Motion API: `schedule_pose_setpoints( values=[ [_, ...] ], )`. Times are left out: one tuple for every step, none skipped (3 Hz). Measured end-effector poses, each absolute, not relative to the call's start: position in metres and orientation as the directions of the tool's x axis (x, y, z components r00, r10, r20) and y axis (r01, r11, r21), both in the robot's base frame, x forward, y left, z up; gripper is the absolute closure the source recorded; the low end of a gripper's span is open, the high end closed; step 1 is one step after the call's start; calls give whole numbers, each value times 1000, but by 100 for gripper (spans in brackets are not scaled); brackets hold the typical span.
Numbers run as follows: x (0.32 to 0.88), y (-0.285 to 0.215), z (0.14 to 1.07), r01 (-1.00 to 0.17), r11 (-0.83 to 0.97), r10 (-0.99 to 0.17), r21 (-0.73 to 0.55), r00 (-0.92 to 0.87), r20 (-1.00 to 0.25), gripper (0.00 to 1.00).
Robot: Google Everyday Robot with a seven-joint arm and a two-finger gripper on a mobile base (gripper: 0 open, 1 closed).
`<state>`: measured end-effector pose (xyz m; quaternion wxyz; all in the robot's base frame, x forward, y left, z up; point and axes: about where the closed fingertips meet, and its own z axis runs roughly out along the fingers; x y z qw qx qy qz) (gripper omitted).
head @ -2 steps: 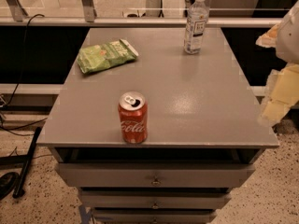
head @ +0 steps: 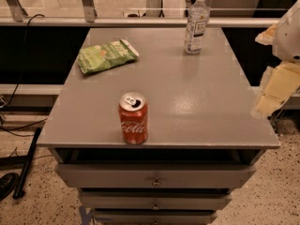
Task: Move blue plastic bottle near coke can
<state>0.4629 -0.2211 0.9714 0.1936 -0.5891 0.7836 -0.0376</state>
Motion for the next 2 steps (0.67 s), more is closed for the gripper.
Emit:
schedule_pose_setpoints(
  values=[
    [535,-233,959,-852,391,-884,-349,-241,-401,0],
    [593,-239,962,-798,457,-833,-394,-229,-504,0]
  ],
)
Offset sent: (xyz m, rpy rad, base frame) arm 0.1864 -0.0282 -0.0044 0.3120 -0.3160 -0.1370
